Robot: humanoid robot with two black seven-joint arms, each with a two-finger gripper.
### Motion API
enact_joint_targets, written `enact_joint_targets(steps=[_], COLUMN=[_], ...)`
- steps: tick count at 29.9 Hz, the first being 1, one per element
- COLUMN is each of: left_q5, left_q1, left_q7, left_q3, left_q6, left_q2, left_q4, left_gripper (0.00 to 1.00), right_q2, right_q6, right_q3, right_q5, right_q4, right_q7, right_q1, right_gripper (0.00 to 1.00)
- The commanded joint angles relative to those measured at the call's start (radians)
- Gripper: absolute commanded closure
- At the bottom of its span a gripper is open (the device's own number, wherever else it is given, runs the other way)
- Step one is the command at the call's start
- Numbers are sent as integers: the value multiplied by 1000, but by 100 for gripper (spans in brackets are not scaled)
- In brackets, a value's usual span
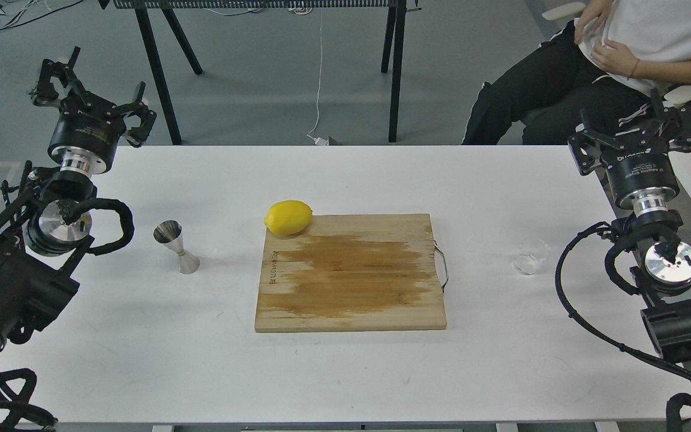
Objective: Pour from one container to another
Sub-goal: 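Lower the left gripper toward the steel jigger beside the board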
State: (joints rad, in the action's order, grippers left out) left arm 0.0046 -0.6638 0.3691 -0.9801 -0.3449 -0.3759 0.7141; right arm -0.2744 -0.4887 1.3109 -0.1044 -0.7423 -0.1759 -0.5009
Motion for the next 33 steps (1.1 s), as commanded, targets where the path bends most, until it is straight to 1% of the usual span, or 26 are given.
enact_joint_targets(steps=[1,7,9,10,12,13,15,17,19,22,23,28,30,33], left_q5=[0,0,2,5,20,35,81,152,245,429,481,714,837,1067], left_q1=[6,30,61,75,114,143,174,185,197,217,228,321,358,432], left_q7=[7,4,-4,-7,-15,-22,-30,-27,-7,62,71,76,76,74], left_q3=[1,-5,1,3,17,44,95,118,121,121,123,123,124,127], left_q6=[-17,-25,-46,-61,-101,-106,-88,-25,32,102,122,216,282,407], left_q2=[0,-4,-8,-14,-70,-104,-164,-251,-320,-385,-397,-445,-469,-515], left_q4=[1,8,22,44,114,166,293,439,543,634,648,737,787,883], left_gripper=[0,0,0,0,0,0,0,0,1,4,4,4,4,4], right_q2=[0,-3,-8,-8,-9,-9,-8,-8,-8,-8,-8,-11,-17,-22], right_q6=[0,0,0,0,0,0,0,0,0,0,0,0,0,0], right_q3=[1,1,2,2,2,2,2,2,2,2,2,5,10,11], right_q5=[0,-1,-1,-1,-1,-1,-1,-1,-1,-1,-1,-1,-1,-1], right_q4=[1,-6,-11,-12,-15,-15,-15,-15,-15,-17,-19,-17,-17,-17], right_q7=[-5,-7,-7,-7,-7,-7,-7,-8,-8,-8,-8,-8,-8,-8], right_q1=[-1,5,10,12,16,18,22,25,31,41,44,51,51,51], right_gripper=[0,0,0,0,0,0,0,0,0,0,0,0,0,0])
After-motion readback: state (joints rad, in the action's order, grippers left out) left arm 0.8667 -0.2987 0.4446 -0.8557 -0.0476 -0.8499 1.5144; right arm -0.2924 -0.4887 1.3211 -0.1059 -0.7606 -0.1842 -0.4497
